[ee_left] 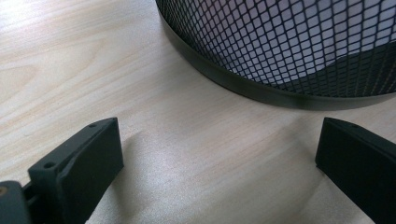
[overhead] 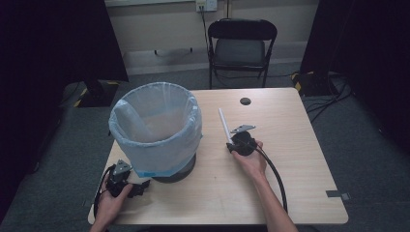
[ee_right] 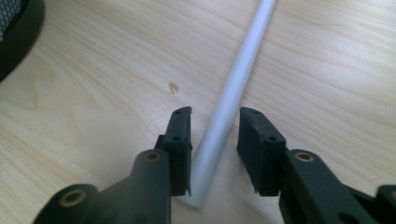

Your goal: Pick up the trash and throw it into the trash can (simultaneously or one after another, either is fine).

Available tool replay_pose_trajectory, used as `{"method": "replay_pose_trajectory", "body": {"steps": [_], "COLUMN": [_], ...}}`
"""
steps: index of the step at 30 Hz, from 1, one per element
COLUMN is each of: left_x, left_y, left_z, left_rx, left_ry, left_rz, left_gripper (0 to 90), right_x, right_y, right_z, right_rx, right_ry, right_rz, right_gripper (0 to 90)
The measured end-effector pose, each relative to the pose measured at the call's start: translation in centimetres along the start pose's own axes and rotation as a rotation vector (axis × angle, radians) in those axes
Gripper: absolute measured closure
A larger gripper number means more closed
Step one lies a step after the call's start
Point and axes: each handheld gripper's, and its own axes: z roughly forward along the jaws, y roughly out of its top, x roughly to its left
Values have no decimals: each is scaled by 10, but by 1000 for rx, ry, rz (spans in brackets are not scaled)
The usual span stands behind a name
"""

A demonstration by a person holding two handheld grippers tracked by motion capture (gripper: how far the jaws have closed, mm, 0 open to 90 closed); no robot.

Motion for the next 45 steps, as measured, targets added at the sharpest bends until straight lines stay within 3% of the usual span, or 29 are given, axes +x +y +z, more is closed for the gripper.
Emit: {"method": "replay_pose_trajectory", "body": {"steps": [8, 16, 23, 37, 45], "left_x": [0, 0, 0, 0, 0], "left_y": [0, 0, 0, 0, 0], "left_z": [0, 0, 0, 0, 0], "left_rx": [0, 0, 0, 0, 0], "left_ry": [0, 0, 0, 0, 0], "left_rz": [0, 0, -1, 0, 0], "left_gripper": [2, 2, 2, 2, 2], "right_x": [-4, -3, -8, -8, -11], "right_y": [0, -1, 0, 8, 14], "right_z": [0, 0, -2, -16, -27], "right_rx": [-3, -13, -46, -106, -142], "right_ry": [-20, -29, 0, 36, 73], "right_rz": [27, 48, 87, 95, 134], "right_gripper": [789, 802, 804, 804, 804]}}
